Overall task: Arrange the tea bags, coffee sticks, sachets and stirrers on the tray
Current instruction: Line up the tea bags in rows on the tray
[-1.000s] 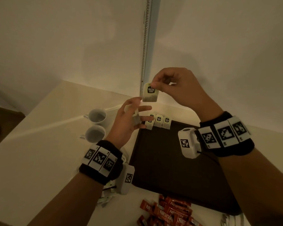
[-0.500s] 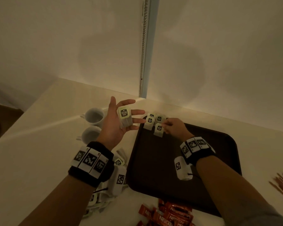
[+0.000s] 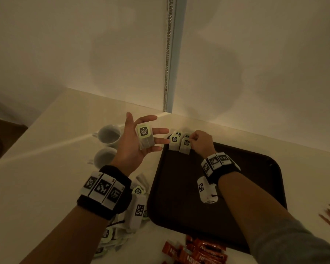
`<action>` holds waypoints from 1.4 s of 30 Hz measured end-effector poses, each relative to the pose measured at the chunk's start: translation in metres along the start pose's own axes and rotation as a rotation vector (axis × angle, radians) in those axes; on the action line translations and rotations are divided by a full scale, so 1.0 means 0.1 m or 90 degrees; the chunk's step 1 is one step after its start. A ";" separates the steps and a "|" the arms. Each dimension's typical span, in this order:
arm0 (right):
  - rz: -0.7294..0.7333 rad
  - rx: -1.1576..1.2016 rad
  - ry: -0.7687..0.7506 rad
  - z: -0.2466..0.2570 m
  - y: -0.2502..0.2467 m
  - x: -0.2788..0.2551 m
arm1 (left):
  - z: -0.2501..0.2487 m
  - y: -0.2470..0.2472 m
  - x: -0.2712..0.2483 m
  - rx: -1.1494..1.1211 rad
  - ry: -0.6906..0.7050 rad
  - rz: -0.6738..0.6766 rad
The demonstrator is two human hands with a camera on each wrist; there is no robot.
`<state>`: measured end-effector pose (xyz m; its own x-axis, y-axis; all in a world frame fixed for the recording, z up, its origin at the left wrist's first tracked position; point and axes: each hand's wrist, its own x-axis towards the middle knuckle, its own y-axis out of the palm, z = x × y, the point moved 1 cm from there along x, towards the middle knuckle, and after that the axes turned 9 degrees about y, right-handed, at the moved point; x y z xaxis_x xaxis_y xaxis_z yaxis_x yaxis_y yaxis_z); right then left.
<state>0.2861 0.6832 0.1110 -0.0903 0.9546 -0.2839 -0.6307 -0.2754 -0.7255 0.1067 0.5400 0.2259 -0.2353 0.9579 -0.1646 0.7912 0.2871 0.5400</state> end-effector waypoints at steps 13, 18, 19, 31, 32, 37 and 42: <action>0.016 -0.384 -0.222 0.36 -0.03 -0.22 | 0.00 0.05 -0.04 0.006 -0.003 -0.003; 0.031 -0.457 -0.218 0.32 0.16 -0.19 | -0.04 0.03 -0.04 0.017 0.004 -0.012; 0.028 -0.472 -0.222 0.32 0.18 -0.18 | -0.05 0.02 -0.04 0.019 0.006 -0.017; -0.006 -0.438 -0.212 0.27 0.17 -0.13 | -0.02 -0.11 -0.06 0.024 0.002 -0.037; -0.006 -0.432 -0.204 0.23 0.13 -0.13 | -0.01 -0.12 -0.07 0.023 0.001 -0.038; 0.008 -0.446 -0.172 0.05 -0.05 -0.13 | 0.07 -0.15 -0.11 0.008 -0.034 -0.061; 0.016 -0.455 -0.158 0.03 -0.05 -0.16 | 0.11 -0.10 -0.14 -0.003 -0.058 -0.041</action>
<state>0.2882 0.6699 0.1208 -0.3225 0.9213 -0.2174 0.0201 -0.2230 -0.9746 0.1083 0.5234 0.2132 -0.2332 0.9332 -0.2732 0.7732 0.3484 0.5299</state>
